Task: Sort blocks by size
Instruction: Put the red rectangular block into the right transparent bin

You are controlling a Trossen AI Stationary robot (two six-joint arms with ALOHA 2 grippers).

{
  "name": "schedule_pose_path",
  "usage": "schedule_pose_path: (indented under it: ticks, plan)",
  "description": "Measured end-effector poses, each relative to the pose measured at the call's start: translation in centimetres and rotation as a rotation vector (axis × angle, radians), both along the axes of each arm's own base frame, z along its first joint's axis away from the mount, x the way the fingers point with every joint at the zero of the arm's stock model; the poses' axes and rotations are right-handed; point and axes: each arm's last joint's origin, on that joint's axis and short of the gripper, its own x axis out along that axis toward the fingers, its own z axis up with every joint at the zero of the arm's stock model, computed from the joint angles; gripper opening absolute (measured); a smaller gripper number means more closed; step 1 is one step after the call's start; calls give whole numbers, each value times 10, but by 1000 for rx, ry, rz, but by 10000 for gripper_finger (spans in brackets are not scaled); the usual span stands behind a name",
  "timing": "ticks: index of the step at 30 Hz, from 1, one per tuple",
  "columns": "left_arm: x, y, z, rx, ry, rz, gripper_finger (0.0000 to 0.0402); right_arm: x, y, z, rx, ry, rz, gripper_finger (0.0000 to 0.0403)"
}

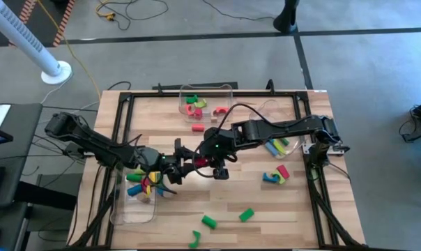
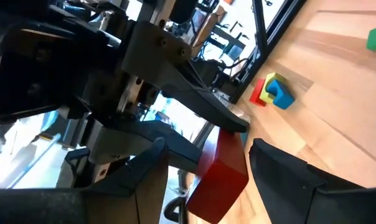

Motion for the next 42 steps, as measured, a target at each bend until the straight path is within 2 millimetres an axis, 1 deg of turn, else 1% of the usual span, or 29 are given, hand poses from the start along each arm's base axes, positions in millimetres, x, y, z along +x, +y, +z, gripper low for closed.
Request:
schedule_pose_path:
  ticks: [12, 15, 19, 26, 29, 37, 42]
  plan:
    - [0, 0, 0, -15, 2, 0, 212, 0, 0, 0, -1, 0, 2, 137]
    - [0, 0, 0, -15, 2, 0, 206, 0, 0, 0, 9, 2, -10, 137]
    - [0, 0, 0, -14, 3, -1, 176, 0, -2, 0, 45, 8, -19, 137]
    - [0, 0, -4, 4, 40, 0, 96, 1, -4, 0, 83, 18, -28, 137]
    - [0, 0, -5, 20, 56, -2, 69, 1, -4, -1, 93, 22, -34, 137]
    - [-1, 0, -6, 7, 61, 1, 65, 1, -8, -1, 104, 28, -56, 156]
    - [-1, 0, -9, -4, 84, 4, 56, -2, -12, -3, 90, 66, -62, 174]
